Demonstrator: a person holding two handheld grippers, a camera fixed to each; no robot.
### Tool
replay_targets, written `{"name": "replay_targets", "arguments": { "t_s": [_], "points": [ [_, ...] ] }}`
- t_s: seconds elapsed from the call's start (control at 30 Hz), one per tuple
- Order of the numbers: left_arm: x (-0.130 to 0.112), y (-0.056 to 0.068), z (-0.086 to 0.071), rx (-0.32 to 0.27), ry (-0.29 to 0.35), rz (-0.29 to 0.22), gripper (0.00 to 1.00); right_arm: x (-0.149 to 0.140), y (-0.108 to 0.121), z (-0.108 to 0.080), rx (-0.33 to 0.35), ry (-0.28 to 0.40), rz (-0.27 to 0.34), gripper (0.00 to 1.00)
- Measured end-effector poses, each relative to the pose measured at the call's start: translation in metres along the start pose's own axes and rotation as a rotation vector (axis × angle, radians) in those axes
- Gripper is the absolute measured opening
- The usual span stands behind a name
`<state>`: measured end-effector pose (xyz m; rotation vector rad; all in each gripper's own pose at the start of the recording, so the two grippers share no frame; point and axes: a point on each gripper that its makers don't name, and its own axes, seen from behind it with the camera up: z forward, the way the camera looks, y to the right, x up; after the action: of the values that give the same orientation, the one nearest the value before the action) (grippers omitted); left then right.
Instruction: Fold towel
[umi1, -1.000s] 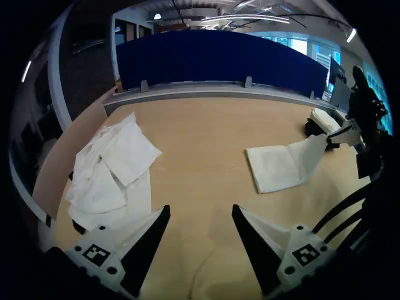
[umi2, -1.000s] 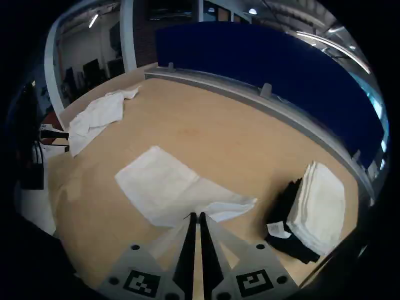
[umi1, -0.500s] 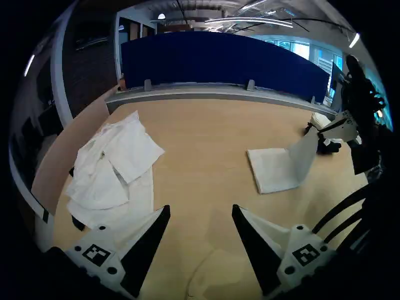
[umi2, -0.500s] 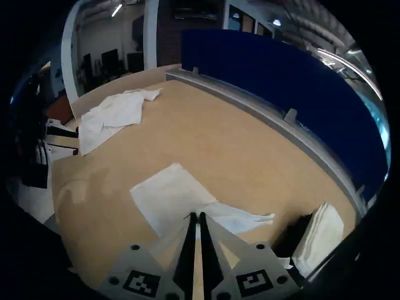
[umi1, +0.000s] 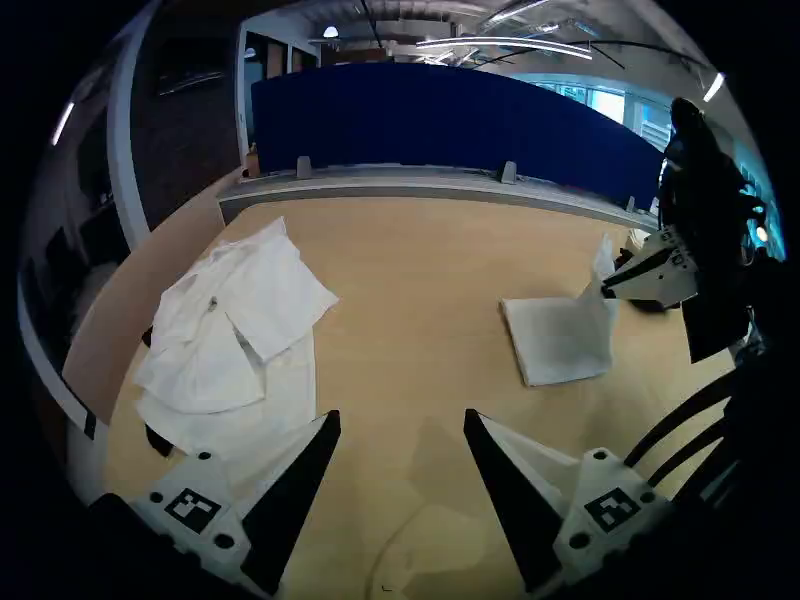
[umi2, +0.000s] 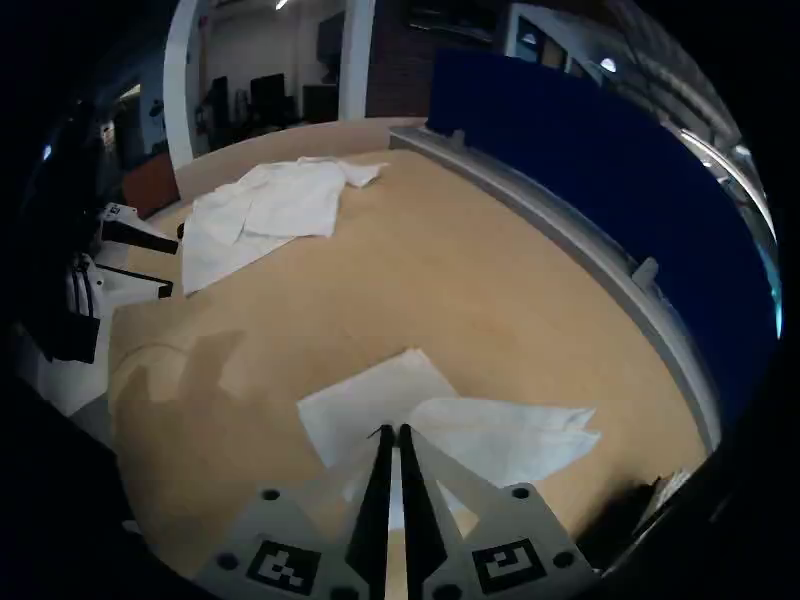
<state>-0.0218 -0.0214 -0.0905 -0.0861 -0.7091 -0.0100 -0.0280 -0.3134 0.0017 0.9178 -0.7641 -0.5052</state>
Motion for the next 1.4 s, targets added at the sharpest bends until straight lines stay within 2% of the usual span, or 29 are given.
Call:
{"name": "replay_targets", "arguments": {
  "t_s": [0.2, 0.4, 0.63, 0.77, 0.83, 0.9, 1.0, 1.17, 1.23, 1.27, 1.3, 1.4],
  "points": [
    [-0.006, -0.002, 0.002, 0.001, -0.005, -0.008, 0.92, -0.008, -0.035, 0.037, 0.070, -0.046, -0.037, 0.06],
    [-0.009, -0.003, 0.005, 0.001, -0.011, -0.016, 0.92, -0.026, -0.056, 0.064, 0.107, -0.100, -0.030, 0.06],
    [-0.009, -0.003, 0.008, -0.003, -0.012, -0.019, 0.92, -0.031, -0.059, 0.070, 0.119, -0.105, 0.013, 0.06],
    [-0.008, -0.004, 0.010, -0.004, -0.013, -0.016, 0.92, -0.030, -0.058, 0.067, 0.116, -0.096, 0.028, 0.12],
    [-0.007, -0.004, 0.010, -0.005, -0.013, -0.014, 0.92, -0.027, -0.058, 0.065, 0.113, -0.082, 0.038, 0.19],
    [-0.006, -0.004, 0.010, -0.004, -0.012, -0.013, 0.92, -0.023, -0.058, 0.062, 0.111, -0.065, 0.049, 0.34],
    [-0.005, -0.006, 0.010, -0.002, -0.012, -0.015, 0.92, -0.018, -0.056, 0.056, 0.109, -0.040, 0.067, 0.49],
    [-0.004, -0.007, 0.008, 0.002, -0.011, -0.020, 0.92, -0.017, -0.047, 0.046, 0.080, -0.013, 0.090, 0.70],
    [-0.004, -0.008, 0.007, 0.005, -0.010, -0.021, 0.92, -0.019, -0.042, 0.042, 0.061, -0.006, 0.102, 0.91],
    [-0.004, -0.008, 0.006, 0.006, -0.009, -0.022, 0.92, -0.020, -0.039, 0.039, 0.052, -0.003, 0.108, 0.96],
    [-0.004, -0.009, 0.006, 0.008, -0.009, -0.023, 0.92, -0.022, -0.036, 0.037, 0.041, 0.001, 0.116, 1.00],
    [-0.003, -0.009, 0.004, 0.008, -0.008, -0.025, 0.92, -0.029, -0.028, 0.030, 0.013, 0.008, 0.144, 1.00]
  ]
}}
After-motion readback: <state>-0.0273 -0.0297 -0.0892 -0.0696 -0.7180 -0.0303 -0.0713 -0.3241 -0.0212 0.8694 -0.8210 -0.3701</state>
